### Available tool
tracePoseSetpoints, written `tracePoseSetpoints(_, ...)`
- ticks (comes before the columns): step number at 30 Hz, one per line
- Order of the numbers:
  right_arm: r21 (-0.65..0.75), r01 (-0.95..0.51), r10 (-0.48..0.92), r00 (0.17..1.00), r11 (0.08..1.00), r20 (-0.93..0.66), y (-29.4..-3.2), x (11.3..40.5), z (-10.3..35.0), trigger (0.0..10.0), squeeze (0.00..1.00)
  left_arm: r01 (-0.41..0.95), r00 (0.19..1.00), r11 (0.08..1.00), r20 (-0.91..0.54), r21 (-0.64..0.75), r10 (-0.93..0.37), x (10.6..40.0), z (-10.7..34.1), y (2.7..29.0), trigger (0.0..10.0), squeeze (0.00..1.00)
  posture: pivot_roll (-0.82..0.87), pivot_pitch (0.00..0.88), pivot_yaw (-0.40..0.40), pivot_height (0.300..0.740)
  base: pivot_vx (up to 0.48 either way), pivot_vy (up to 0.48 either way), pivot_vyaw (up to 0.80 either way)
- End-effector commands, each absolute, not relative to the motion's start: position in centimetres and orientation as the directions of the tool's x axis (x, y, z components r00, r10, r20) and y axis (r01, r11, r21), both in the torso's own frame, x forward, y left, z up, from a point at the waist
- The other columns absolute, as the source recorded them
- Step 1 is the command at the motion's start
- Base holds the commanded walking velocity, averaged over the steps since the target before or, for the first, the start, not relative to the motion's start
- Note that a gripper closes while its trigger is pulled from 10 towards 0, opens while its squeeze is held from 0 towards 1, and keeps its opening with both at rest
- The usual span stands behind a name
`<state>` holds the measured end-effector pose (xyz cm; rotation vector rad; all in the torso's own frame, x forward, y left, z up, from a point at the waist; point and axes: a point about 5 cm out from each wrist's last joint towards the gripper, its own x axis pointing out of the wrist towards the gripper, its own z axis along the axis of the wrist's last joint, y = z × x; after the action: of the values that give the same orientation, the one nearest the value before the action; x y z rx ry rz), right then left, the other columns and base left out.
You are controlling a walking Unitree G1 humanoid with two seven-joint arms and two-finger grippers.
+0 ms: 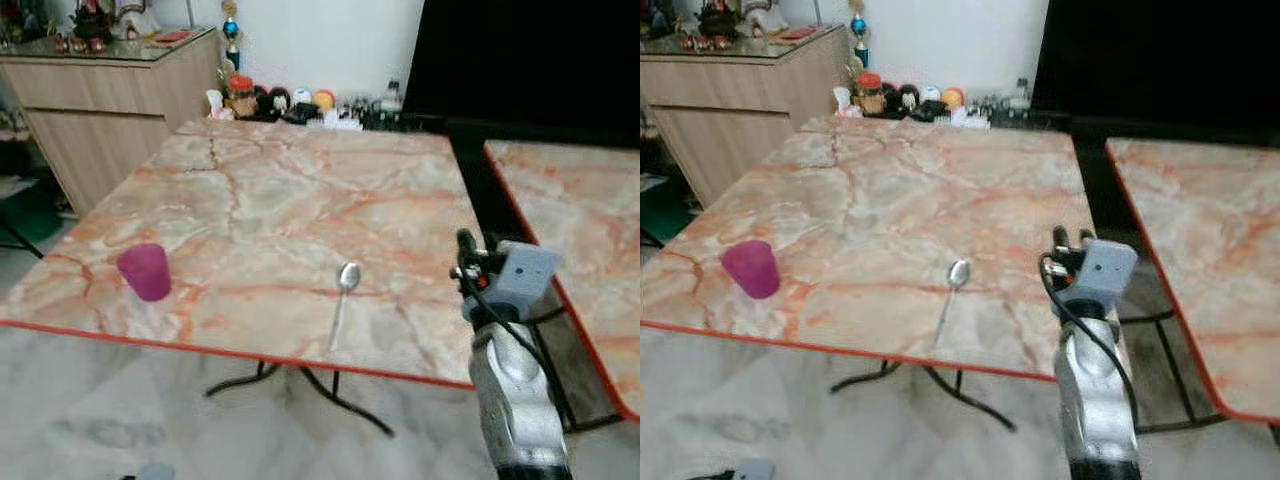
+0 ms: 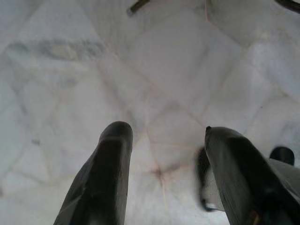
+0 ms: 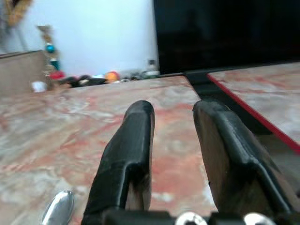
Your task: Setting the table
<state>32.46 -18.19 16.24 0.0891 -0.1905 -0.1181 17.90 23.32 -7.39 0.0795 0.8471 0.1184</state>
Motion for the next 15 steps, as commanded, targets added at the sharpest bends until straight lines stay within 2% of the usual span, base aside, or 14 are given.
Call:
tracePoseSetpoints(1, 0.104, 0.092, -0.112, 0.972, 0.99, 0.208, -17.69, 32.68, 17.01, 10.0, 0.3, -0.084, 0.646, 0.99, -0.75, 0.118, 0.144, 17.69, -7.45, 23.59, 10.0, 0.0, 0.05, 0.036, -0.038, 0.74, 0.0, 0.48, 0.0)
tracePoseSetpoints(2, 0.105, 0.093, -0.113, 0.972, 0.99, 0.208, -17.71, 32.69, 17.01, 10.0, 0.37, -0.083, 0.646, 0.99, -0.75, 0.118, 0.144, 17.69, -7.45, 23.6, 10.0, 0.0, 0.05, 0.036, -0.038, 0.74, 0.0, 0.48, 0.0)
tracePoseSetpoints(3, 0.107, 0.093, -0.114, 0.972, 0.99, 0.207, -17.71, 32.7, 17.01, 10.0, 0.62, -0.083, 0.646, 0.989, -0.749, 0.119, 0.144, 17.7, -7.44, 23.62, 10.0, 0.0, 0.05, 0.037, -0.037, 0.74, 0.0, 0.48, 0.0)
tracePoseSetpoints(4, 0.106, 0.093, -0.114, 0.972, 0.99, 0.207, -17.7, 32.7, 17.01, 10.0, 0.75, -0.083, 0.647, 0.989, -0.749, 0.119, 0.144, 17.7, -7.44, 23.62, 10.0, 0.0, 0.05, 0.036, -0.037, 0.74, 0.0, 0.48, 0.0)
tracePoseSetpoints(5, 0.105, 0.094, -0.114, 0.972, 0.99, 0.207, -17.71, 32.69, 17.0, 10.0, 0.75, -0.083, 0.647, 0.989, -0.749, 0.119, 0.144, 17.69, -7.44, 23.62, 10.0, 0.0, 0.05, 0.036, -0.037, 0.74, 0.0, 0.48, 0.0)
tracePoseSetpoints(6, 0.099, 0.098, -0.116, 0.972, 0.99, 0.203, -17.72, 32.69, 16.95, 10.0, 0.71, -0.074, 0.648, 0.989, -0.748, 0.126, 0.143, 17.71, -7.42, 23.63, 10.0, 0.0, 0.05, 0.038, -0.038, 0.74, 0.0, 0.0, 0.0)
tracePoseSetpoints(7, 0.096, 0.1, -0.118, 0.973, 0.99, 0.2, -17.73, 32.69, 16.9, 10.0, 0.53, -0.067, 0.645, 0.989, -0.751, 0.131, 0.143, 17.68, -7.44, 23.64, 10.0, 0.0, 0.05, 0.038, -0.038, 0.74, 0.0, 0.0, 0.0)
tracePoseSetpoints(8, 0.095, 0.101, -0.119, 0.973, 0.99, 0.199, -17.74, 32.68, 16.87, 10.0, 0.53, -0.062, 0.643, 0.989, -0.753, 0.134, 0.142, 17.66, -7.46, 23.64, 10.0, 0.0, 0.05, 0.038, -0.038, 0.74, 0.0, 0.0, 0.0)
tracePoseSetpoints(9, 0.095, 0.104, -0.121, 0.973, 0.99, 0.197, -17.76, 32.68, 16.85, 10.0, 0.0, -0.052, 0.64, 0.989, -0.755, 0.14, 0.141, 17.62, -7.49, 23.62, 10.0, 0.0, 0.05, 0.038, -0.038, 0.74, 0.0, 0.0, 0.0)
tracePoseSetpoints(15, 0.102, 0.109, -0.128, 0.972, 0.989, 0.196, -17.87, 32.73, 16.83, 10.0, 0.0, -0.063, 0.649, 0.99, -0.749, 0.124, 0.135, 17.61, -7.48, 23.55, 10.0, 0.0, 0.05, 0.04, -0.039, 0.74, 0.0, 0.0, 0.0)
